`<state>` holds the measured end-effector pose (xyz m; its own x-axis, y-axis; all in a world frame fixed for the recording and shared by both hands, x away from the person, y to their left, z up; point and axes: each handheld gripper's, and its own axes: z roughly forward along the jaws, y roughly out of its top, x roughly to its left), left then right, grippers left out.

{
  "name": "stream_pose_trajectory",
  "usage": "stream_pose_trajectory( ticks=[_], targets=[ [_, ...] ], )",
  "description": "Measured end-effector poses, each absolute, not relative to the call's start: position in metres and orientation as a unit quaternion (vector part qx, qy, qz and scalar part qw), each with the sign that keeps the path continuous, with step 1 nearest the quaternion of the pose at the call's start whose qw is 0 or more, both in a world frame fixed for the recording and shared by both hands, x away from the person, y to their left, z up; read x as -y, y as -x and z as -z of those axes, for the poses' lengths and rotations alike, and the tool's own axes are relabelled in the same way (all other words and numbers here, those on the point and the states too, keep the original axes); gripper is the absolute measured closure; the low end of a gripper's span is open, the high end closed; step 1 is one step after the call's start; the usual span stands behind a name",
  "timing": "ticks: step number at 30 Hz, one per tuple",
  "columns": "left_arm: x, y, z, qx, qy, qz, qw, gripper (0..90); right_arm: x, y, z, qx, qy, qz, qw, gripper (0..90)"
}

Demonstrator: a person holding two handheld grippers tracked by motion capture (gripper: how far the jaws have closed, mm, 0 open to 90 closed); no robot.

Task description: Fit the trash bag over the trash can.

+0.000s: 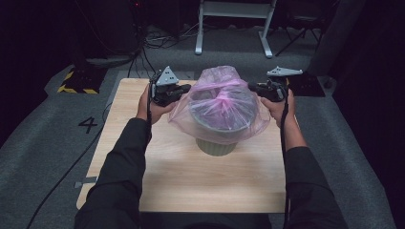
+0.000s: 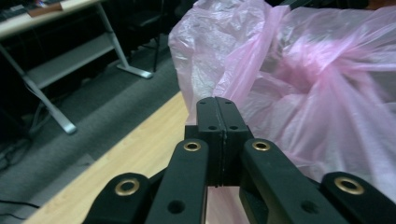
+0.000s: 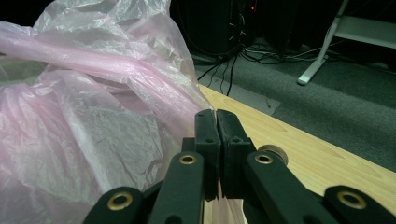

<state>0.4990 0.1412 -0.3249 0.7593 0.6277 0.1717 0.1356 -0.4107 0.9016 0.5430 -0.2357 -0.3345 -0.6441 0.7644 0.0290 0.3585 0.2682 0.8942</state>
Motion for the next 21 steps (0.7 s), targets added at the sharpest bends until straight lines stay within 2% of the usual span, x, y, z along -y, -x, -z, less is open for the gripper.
stream_pose_trajectory(
  ticks=[4,11,21],
  targets=[
    [-0.142,-0.511,0.332,-0.263,-0.796,-0.255,0.481,90.0,0.233,-0.547,0.336,-0.774,-0.364,-0.477,0.204,90.0],
    [-0.146,-0.535,0.363,-0.332,-0.775,-0.221,0.490,90.0,0.232,-0.557,0.349,-0.774,-0.385,-0.472,0.174,90.0],
    [-0.123,-0.548,0.382,-0.354,-0.774,-0.217,0.477,90.0,0.229,-0.569,0.363,-0.774,-0.402,-0.461,0.162,90.0]
  ],
)
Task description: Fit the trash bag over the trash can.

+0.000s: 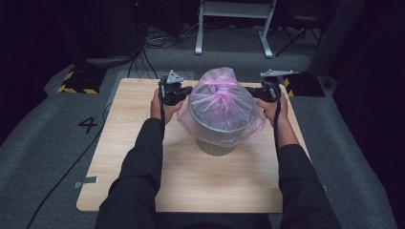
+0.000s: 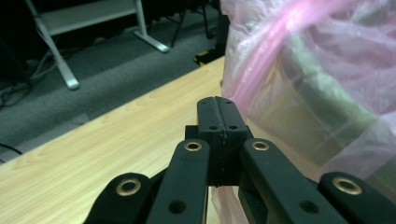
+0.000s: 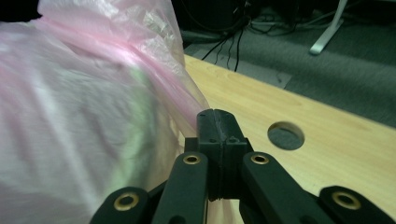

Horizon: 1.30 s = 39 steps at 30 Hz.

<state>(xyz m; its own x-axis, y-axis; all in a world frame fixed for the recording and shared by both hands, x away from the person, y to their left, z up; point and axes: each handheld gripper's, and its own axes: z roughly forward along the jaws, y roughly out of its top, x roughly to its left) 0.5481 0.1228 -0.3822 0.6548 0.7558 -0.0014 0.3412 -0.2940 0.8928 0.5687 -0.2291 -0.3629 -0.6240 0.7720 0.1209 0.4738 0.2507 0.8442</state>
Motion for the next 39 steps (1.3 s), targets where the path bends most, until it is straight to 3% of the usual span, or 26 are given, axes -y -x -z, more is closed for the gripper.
stream_pose_trajectory(
  ticks=[6,18,19,20,21,22,25,26,33,36,39],
  targets=[
    [-0.113,-0.553,0.393,-0.359,-0.785,-0.192,0.467,90.0,0.231,-0.576,0.381,-0.777,-0.424,-0.448,0.124,90.0],
    [-0.127,-0.546,0.423,-0.382,-0.790,-0.161,0.452,90.0,0.254,-0.564,0.407,-0.774,-0.437,-0.445,0.108,90.0],
    [-0.127,-0.546,0.423,-0.382,-0.790,-0.161,0.452,87.4,0.254,-0.564,0.407,-0.774,-0.437,-0.445,0.108,90.0],
    [-0.130,-0.540,0.420,-0.395,-0.779,-0.180,0.453,74.1,0.257,-0.559,0.405,-0.774,-0.435,-0.445,0.115,89.0],
    [-0.130,-0.540,0.420,-0.395,-0.779,-0.180,0.453,66.4,0.257,-0.559,0.405,-0.774,-0.435,-0.445,0.115,89.0],
    [-0.138,-0.533,0.414,-0.392,-0.774,-0.183,0.463,58.1,0.260,-0.553,0.401,-0.772,-0.428,-0.449,0.137,79.6],
    [-0.146,-0.525,0.410,-0.394,-0.767,-0.198,0.466,40.9,0.267,-0.548,0.398,-0.768,-0.422,-0.459,0.148,75.1],
    [-0.158,-0.516,0.404,-0.391,-0.762,-0.209,0.472,37.5,0.277,-0.542,0.392,-0.768,-0.424,-0.452,0.165,66.2],
    [-0.190,-0.487,0.390,-0.360,-0.761,-0.214,0.496,28.0,0.310,-0.521,0.377,-0.757,-0.403,-0.484,0.173,52.6],
    [-0.196,-0.461,0.385,-0.313,-0.786,-0.217,0.487,24.7,0.321,-0.498,0.370,-0.779,-0.351,-0.491,0.170,43.7],
    [-0.196,-0.445,0.386,-0.293,-0.796,-0.215,0.485,23.8,0.323,-0.487,0.370,-0.793,-0.329,-0.482,0.175,40.3]
  ],
)
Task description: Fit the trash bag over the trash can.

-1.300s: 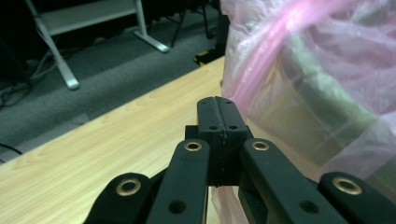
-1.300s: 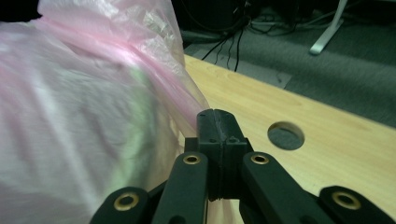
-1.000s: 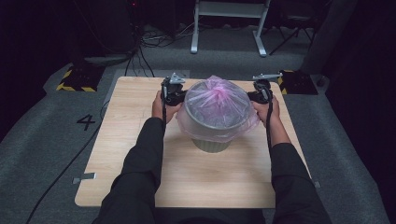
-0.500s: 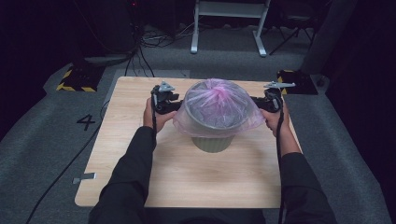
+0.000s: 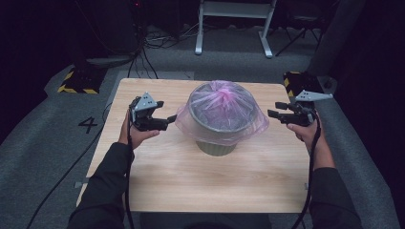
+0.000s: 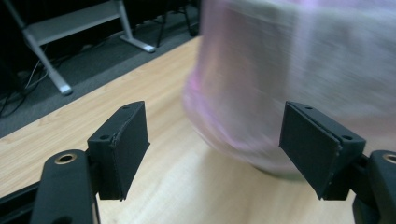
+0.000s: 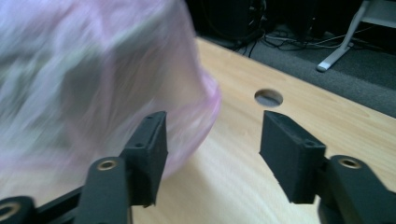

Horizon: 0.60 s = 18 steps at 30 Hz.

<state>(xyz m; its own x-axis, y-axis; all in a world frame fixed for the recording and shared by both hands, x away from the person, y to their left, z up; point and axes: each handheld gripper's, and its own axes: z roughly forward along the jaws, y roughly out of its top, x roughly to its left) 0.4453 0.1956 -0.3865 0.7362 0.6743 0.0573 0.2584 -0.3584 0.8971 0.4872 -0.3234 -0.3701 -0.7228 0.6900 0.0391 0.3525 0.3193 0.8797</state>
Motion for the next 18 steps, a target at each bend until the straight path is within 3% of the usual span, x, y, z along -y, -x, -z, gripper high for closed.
stream_pose_trajectory(
  ticks=[7,11,13,14,15,16,17,18],
  targets=[
    [-0.177,-0.414,0.399,-0.248,-0.826,-0.199,0.464,17.6,0.314,-0.453,0.379,-0.831,-0.264,-0.452,0.186,25.4],
    [-0.160,-0.414,0.402,-0.238,-0.836,-0.203,0.451,16.0,0.299,-0.443,0.381,-0.843,-0.246,-0.424,0.221,24.8],
    [-0.153,-0.415,0.403,-0.233,-0.838,-0.209,0.448,19.9,0.290,-0.442,0.382,-0.846,-0.240,-0.416,0.231,26.3],
    [-0.148,-0.416,0.404,-0.230,-0.837,-0.221,0.444,23.7,0.288,-0.442,0.383,-0.845,-0.239,-0.415,0.237,29.2],
    [-0.145,-0.416,0.404,-0.228,-0.837,-0.228,0.442,38.4,0.284,-0.443,0.383,-0.838,-0.242,-0.424,0.245,43.0],
    [-0.142,-0.417,0.404,-0.227,-0.836,-0.240,0.438,38.4,0.284,-0.443,0.383,-0.838,-0.242,-0.424,0.245,43.0],
    [-0.139,-0.419,0.405,-0.225,-0.835,-0.243,0.439,53.0,0.282,-0.445,0.385,-0.832,-0.241,-0.437,0.243,62.1],
    [-0.139,-0.419,0.405,-0.225,-0.835,-0.243,0.439,60.9,0.282,-0.445,0.385,-0.832,-0.241,-0.437,0.243,62.1]
  ],
)
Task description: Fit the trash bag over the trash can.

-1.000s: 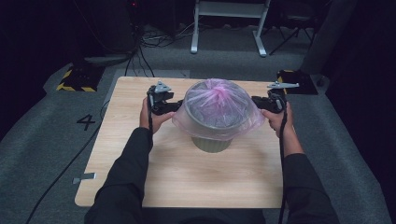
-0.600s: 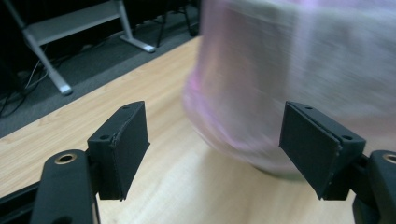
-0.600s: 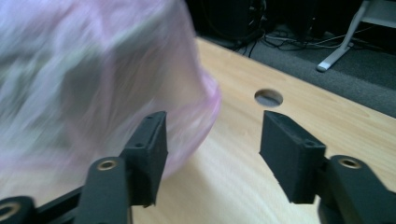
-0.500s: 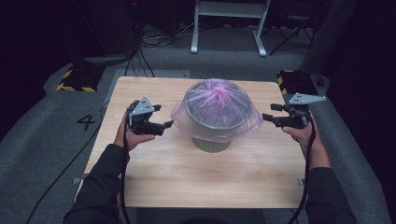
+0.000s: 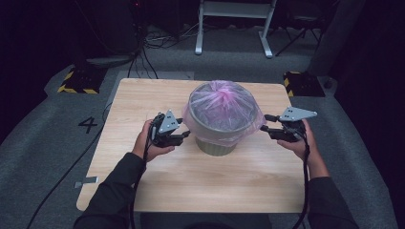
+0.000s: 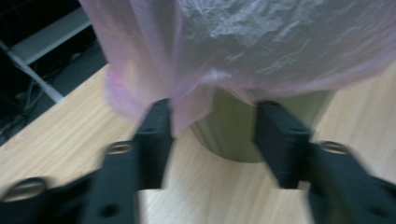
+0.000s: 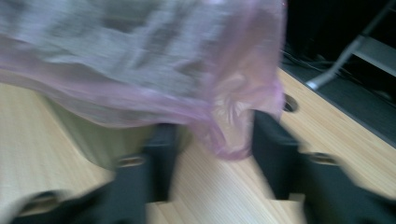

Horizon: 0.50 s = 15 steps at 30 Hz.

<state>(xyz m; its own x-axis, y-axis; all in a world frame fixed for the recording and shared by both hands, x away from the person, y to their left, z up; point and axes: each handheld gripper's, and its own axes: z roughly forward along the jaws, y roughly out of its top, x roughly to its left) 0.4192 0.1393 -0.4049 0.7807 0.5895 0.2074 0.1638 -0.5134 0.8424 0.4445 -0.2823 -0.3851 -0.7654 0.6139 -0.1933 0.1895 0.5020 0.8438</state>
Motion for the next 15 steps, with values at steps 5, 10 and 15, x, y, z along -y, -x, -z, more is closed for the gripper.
stream_pose_trajectory(
  ticks=[5,10,15],
  targets=[
    [-0.141,-0.419,0.409,-0.203,-0.837,-0.231,0.452,90.0,0.281,-0.437,0.392,-0.833,-0.215,-0.452,0.237,90.0],
    [-0.137,-0.413,0.416,-0.179,-0.855,-0.220,0.435,90.0,0.282,-0.432,0.399,-0.843,-0.207,-0.446,0.218,90.0],
    [-0.141,-0.413,0.422,-0.189,-0.852,-0.222,0.434,90.0,0.279,-0.427,0.415,-0.864,-0.200,-0.414,0.206,90.0]
  ],
)
